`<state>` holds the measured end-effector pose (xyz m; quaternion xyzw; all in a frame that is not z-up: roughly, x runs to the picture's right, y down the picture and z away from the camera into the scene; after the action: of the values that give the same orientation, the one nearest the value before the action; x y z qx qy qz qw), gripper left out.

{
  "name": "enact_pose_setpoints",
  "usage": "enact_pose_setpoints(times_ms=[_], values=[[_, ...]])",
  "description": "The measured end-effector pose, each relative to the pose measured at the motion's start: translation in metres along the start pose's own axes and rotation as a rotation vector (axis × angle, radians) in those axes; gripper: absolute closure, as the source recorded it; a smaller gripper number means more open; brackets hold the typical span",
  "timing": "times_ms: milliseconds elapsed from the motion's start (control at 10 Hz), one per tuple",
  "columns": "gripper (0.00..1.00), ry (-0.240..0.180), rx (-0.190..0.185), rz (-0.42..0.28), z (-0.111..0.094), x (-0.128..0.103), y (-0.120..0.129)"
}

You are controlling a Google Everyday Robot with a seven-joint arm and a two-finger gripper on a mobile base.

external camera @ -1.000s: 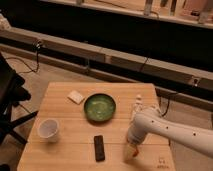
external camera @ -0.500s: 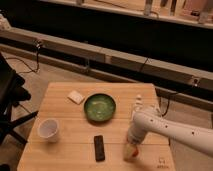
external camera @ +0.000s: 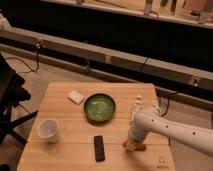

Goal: Place the pepper in the ceramic bowl

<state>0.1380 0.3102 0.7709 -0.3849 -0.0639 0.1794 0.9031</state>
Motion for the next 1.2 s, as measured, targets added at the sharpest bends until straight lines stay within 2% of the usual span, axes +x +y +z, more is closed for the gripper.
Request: enact_pose_setpoints(times_ms=[100,300,500,800,1200], values=[[1.0,-0.013,-0.004,-0.011,-0.005,0.0,0.001],[1.0,0.009,-0.001,-0.007,-0.016,-0.006,-0.01],[1.0,0.021,0.0,-0.003,-0.022,-0.004,-0.008],[1.0,0.0,0.01,-0.026,-0.03,-0.007,-0.011],[1.0,0.0,0.014,-0.037,-0.042,-0.008,-0.012]])
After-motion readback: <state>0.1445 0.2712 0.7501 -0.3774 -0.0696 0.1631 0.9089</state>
